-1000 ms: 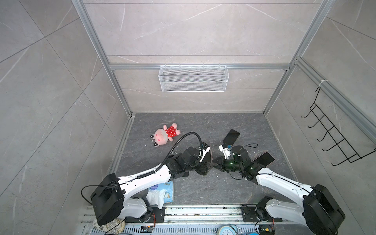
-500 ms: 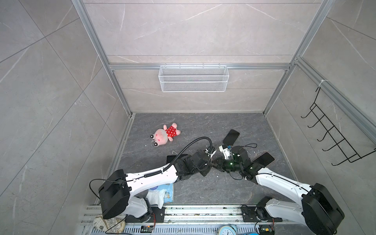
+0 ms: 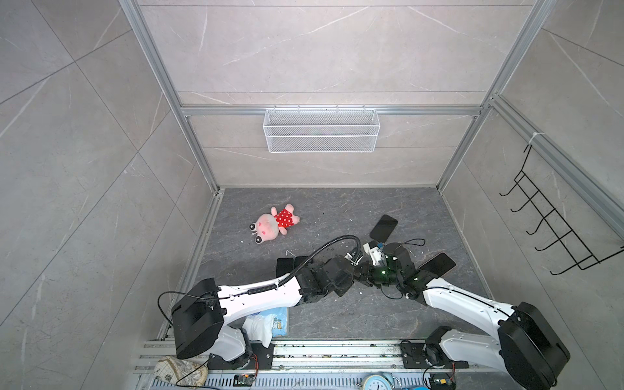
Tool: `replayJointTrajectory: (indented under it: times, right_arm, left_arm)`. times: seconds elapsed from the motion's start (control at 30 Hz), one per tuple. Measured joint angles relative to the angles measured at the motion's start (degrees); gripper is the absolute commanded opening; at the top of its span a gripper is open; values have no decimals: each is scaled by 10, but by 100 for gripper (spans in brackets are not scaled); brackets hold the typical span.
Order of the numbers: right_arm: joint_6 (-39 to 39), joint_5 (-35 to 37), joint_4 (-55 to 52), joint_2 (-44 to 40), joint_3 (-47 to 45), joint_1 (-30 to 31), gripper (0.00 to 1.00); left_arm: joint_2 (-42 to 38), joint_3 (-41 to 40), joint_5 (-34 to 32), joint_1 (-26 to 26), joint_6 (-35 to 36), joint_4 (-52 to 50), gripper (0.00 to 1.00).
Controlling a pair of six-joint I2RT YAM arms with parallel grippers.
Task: Take the phone out of the phone case
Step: Remove the phone case from the phone.
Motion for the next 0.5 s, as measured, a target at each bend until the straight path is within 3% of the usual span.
replayJointTrajectory:
  times: [0.2, 0.5]
  right_arm:
    - [0, 0, 0, 0, 0, 0, 0]
    - [-14, 9, -28, 0, 1, 0, 0]
  left_arm:
    - [2, 0, -20, -3, 0, -3, 0]
    - [2, 3, -75, -19, -10, -19, 0]
